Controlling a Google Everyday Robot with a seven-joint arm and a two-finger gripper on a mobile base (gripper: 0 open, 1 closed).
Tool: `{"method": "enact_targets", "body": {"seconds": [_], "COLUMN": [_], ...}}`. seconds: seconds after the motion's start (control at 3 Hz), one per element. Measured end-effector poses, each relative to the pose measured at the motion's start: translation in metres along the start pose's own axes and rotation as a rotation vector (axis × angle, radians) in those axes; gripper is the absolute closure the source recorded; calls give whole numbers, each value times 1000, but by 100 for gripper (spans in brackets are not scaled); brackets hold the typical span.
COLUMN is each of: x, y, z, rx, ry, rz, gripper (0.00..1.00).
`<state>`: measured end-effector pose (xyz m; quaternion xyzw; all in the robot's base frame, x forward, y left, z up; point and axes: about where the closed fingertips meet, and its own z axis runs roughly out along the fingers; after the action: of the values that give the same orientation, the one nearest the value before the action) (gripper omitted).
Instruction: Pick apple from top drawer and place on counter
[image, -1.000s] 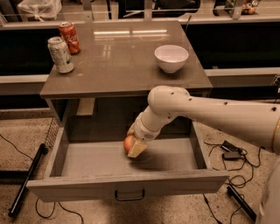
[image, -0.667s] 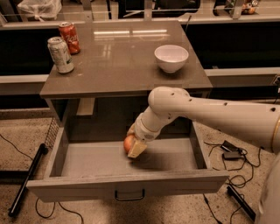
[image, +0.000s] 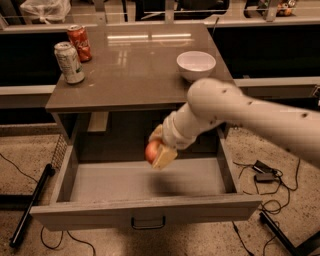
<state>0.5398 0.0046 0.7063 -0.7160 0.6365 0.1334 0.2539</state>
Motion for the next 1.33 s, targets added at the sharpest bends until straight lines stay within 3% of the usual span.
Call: {"method": "enact_targets", "body": {"seconds": [0.33, 0.67, 1.0, 1.33], "x": [-33, -57, -86, -104], "y": [-10, -35, -70, -96], "z": [-77, -131, -144, -127], "rx": [57, 63, -1, -127], "ry": [9, 55, 100, 95], "rz": [-56, -98, -141, -149], "gripper": [100, 100, 100, 100]}}
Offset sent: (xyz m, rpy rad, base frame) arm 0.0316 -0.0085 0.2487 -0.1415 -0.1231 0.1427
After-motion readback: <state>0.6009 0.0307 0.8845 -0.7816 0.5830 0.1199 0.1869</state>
